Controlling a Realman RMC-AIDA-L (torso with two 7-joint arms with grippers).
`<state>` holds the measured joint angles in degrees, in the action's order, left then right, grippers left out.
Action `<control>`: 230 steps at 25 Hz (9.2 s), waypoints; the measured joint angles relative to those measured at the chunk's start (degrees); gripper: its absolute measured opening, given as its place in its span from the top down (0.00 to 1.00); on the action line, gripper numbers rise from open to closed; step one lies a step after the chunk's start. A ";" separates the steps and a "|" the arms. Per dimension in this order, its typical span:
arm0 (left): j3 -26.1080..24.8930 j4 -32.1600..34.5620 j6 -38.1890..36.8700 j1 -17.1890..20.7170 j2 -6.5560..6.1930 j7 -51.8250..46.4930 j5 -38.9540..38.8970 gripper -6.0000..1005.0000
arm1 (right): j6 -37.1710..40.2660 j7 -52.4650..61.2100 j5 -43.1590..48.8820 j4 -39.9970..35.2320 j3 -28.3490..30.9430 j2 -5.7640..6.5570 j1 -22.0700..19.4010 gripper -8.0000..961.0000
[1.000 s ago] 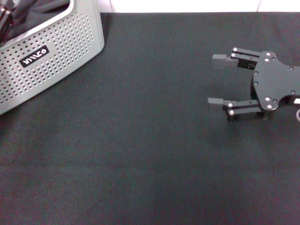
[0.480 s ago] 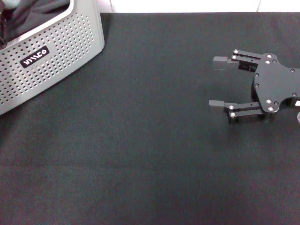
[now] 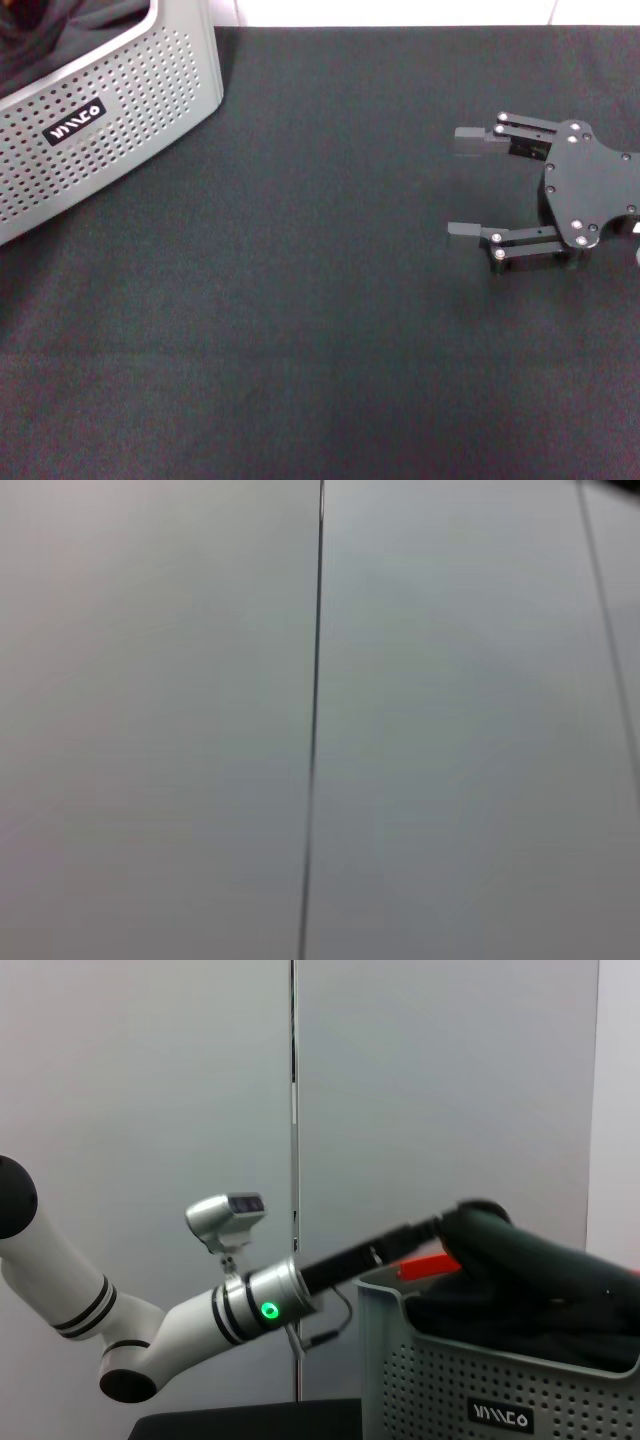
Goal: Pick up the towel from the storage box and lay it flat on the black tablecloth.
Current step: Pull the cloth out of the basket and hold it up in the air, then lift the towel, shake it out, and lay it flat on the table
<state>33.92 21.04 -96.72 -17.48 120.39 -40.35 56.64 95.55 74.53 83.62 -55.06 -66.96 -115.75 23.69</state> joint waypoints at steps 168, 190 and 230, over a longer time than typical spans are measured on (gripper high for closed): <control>43.88 41.41 -19.64 -8.69 -5.08 -56.15 14.70 0.95 | -4.18 -5.45 28.83 -23.88 -14.24 -0.25 13.54 0.77; 32.66 38.96 -19.65 -5.73 -2.65 -53.97 12.31 0.95 | -6.70 -8.22 20.64 -29.53 -11.13 -0.25 3.33 0.98; 21.83 6.66 -19.03 -1.01 -0.80 -20.75 2.45 0.92 | -19.69 3.34 -0.61 -49.74 -2.18 -0.09 -10.14 0.98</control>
<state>55.75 27.70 -115.75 -18.50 119.59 -61.11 59.09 75.86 77.87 83.01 -104.80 -69.15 -115.84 13.55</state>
